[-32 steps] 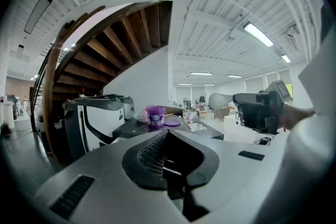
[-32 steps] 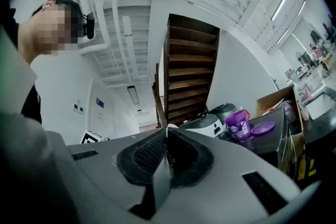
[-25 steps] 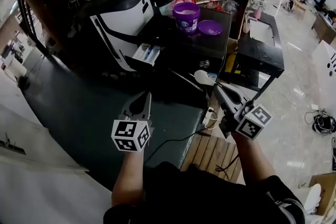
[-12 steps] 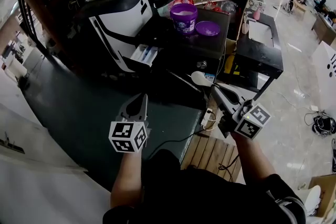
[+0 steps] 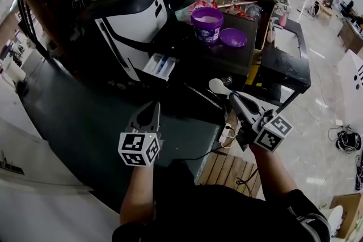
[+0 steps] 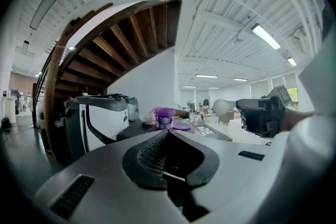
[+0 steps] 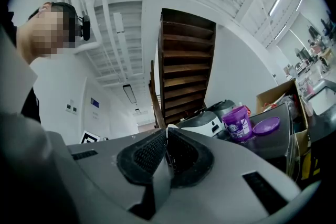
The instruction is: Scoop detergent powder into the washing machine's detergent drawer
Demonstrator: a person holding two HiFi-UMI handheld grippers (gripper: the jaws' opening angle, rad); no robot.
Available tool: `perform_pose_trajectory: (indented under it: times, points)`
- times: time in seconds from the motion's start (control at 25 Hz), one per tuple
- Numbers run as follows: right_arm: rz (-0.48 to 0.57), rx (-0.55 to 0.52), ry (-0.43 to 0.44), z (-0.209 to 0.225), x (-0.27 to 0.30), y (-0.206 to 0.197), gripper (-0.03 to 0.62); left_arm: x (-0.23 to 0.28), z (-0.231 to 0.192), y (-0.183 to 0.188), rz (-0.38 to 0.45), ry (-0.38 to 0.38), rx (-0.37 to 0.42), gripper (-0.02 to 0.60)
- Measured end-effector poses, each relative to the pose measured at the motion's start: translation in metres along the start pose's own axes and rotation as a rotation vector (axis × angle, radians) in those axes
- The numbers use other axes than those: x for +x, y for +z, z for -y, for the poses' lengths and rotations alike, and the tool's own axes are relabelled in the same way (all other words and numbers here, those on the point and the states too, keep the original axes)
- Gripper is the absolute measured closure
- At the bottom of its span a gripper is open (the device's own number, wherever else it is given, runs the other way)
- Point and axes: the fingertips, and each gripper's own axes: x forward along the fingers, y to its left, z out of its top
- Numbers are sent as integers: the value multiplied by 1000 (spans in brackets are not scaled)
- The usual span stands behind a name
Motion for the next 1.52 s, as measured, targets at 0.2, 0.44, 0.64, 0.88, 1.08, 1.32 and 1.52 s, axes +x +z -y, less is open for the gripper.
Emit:
perform_pose_trajectory:
  times: [0.2, 0.44, 0.64, 0.88, 1.08, 1.32, 1.52]
  points:
    - [-20, 11, -38, 25, 54, 1, 574, 39, -43, 13, 2, -23, -5, 574]
    - [-65, 18, -69, 31, 130, 9, 574, 67, -103, 24, -34, -48, -44, 574]
    - [-84, 8, -76, 16, 185, 25, 574, 80, -144, 51, -39, -76, -59, 574]
    - [-101, 18, -98, 12, 206, 31, 574, 84, -159, 64, -50, -104, -64, 574]
    - [-92, 23, -125, 22, 212, 36, 574, 94, -161, 68, -61, -128, -55, 574]
    - [-92, 43, -147, 48, 214, 34, 574, 119, -159, 76, -50, -135, -53, 574]
    - [-80, 33, -171, 94, 221, 48, 574, 156, -162, 92, -45, -122, -35, 574]
